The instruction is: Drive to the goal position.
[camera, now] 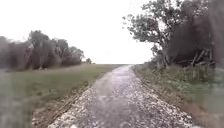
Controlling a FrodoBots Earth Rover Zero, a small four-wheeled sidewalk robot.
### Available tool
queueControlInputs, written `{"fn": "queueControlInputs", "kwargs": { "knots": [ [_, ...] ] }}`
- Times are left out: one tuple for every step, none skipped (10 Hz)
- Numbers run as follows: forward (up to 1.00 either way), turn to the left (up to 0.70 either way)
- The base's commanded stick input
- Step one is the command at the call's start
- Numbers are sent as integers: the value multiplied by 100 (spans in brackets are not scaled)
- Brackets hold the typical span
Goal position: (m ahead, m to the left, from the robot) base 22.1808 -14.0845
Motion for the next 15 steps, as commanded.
{"fn": "queueControlInputs", "kwargs": {
  "knots": [
    [70, 0],
    [70, 0],
    [70, 0],
    [70, 0],
    [70, 0],
    [70, 0],
    [70, 0],
    [70, 0],
    [70, 0],
    [70, 0],
    [70, 0],
    [70, 0],
    [70, 0],
    [70, 0],
    [70, 0]
  ]
}}
